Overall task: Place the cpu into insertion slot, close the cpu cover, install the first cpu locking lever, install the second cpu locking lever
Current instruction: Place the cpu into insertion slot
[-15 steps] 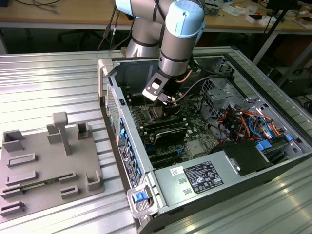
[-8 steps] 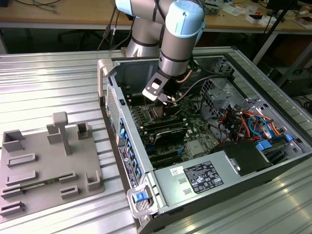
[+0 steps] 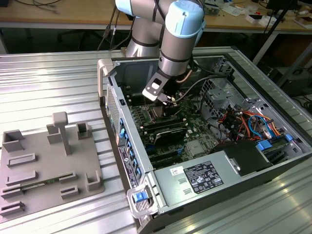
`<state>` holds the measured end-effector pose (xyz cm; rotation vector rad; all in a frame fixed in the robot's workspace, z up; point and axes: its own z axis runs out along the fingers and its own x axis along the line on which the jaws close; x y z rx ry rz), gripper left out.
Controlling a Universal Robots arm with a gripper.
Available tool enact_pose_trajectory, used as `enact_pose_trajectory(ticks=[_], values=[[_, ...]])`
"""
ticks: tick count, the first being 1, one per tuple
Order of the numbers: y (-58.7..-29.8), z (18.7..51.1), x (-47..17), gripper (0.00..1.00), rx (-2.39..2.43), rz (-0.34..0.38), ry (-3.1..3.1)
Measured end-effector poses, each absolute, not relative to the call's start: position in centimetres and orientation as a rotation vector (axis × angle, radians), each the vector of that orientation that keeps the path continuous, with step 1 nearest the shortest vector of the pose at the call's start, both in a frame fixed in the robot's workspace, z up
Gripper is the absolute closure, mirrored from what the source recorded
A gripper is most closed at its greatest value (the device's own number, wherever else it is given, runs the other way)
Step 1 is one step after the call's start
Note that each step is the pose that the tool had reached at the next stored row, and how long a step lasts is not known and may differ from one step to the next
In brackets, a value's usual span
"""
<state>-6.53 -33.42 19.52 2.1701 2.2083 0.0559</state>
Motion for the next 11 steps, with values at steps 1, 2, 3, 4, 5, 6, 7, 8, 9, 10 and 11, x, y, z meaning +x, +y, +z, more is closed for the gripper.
enact_pose_trajectory(ticks=[1, 2, 3, 4, 5, 6, 7, 8, 9, 10, 11], values=[[-33.42, 19.52, -6.54, 0.45, 2.169, 0.056, 2.209], [-33.42, 19.52, -6.55, 0.45, 2.169, 0.056, 2.209], [-33.42, 19.52, -6.55, 0.45, 2.169, 0.056, 2.209], [-33.41, 19.52, -6.56, 0.45, 2.169, 0.055, 2.209], [-33.4, 19.51, -6.56, 0.45, 2.169, 0.055, 2.209], [-33.38, 19.5, -6.56, 0.45, 2.169, 0.055, 2.209], [-33.37, 19.49, -6.56, 0.45, 2.169, 0.055, 2.209], [-33.34, 19.46, -6.55, 0.45, 2.169, 0.055, 2.209], [-33.34, 19.45, -6.55, 0.45, 2.169, 0.055, 2.209], [-33.34, 19.44, -6.55, 0.45, 2.169, 0.055, 2.209], [-33.35, 19.42, -6.56, 0.45, 2.169, 0.055, 2.209]])
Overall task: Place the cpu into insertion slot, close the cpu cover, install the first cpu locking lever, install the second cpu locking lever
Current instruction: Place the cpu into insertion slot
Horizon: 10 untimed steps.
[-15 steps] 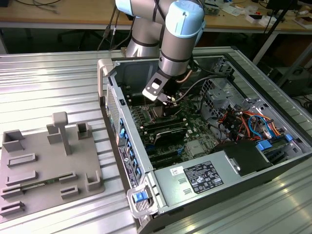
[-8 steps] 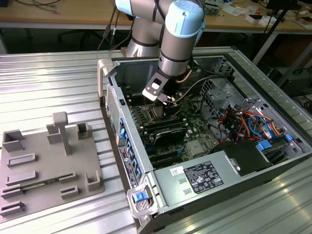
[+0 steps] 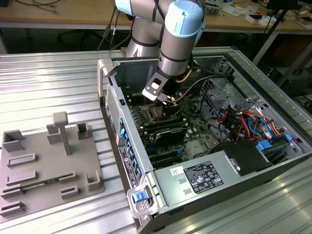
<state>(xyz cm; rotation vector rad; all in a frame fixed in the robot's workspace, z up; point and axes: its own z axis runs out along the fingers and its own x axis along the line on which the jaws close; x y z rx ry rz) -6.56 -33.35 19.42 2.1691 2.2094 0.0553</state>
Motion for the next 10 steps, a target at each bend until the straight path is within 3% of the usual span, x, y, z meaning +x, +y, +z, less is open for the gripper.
enact_pose_trajectory(ticks=[8, 10], values=[[-33.34, 19.4, -6.55, 0.45, 2.169, 0.055, 2.209], [-33.32, 19.34, -6.53, 0.4, 2.169, 0.058, 2.209]])
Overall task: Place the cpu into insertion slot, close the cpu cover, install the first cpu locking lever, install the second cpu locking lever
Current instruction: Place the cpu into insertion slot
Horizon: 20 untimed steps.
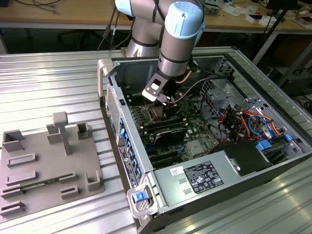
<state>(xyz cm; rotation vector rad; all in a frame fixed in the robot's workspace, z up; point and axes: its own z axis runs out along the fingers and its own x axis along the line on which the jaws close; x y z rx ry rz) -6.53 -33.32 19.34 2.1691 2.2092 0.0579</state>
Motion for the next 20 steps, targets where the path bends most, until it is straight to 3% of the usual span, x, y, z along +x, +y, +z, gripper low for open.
enact_pose_trajectory(ticks=[1, 2, 14, 16, 17, 20], values=[[-33.32, 19.36, -6.53, 0.4, 2.169, 0.058, 2.21], [-33.32, 19.37, -6.53, 0.33, 2.169, 0.057, 2.21], [-33.34, 19.65, -6.53, 0.33, 2.169, 0.056, 2.21], [-33.34, 19.67, -6.54, 0.35, 2.169, 0.055, 2.21], [-33.34, 19.67, -6.53, 0.42, 2.169, 0.055, 2.21], [-33.34, 19.66, -6.53, 0.42, 2.17, 0.055, 2.209]])
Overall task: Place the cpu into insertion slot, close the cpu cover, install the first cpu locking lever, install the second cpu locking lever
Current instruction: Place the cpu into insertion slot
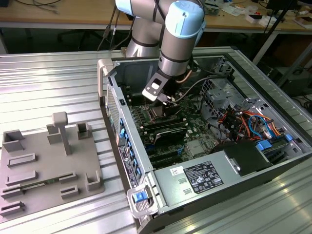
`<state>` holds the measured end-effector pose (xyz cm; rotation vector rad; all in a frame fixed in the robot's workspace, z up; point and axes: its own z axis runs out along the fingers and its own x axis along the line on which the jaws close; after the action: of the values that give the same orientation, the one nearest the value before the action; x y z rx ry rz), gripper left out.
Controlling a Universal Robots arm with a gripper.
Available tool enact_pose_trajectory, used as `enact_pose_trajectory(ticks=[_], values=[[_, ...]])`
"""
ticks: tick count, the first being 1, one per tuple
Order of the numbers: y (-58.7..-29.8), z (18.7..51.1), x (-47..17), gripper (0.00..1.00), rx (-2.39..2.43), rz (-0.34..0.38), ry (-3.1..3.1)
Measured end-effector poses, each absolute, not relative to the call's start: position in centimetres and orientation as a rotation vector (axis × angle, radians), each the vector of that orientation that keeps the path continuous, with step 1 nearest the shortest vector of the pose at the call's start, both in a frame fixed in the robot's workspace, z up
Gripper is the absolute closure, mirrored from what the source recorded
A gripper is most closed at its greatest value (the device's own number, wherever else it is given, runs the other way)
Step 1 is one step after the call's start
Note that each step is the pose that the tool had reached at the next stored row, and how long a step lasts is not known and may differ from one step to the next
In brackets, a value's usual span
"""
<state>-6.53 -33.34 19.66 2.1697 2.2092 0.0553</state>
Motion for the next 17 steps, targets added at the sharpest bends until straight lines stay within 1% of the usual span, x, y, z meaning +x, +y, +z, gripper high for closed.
enact_pose_trajectory(ticks=[17], values=[[-33.33, 19.7, -6.25, 0.43, 2.204, 0.055, 2.175]])
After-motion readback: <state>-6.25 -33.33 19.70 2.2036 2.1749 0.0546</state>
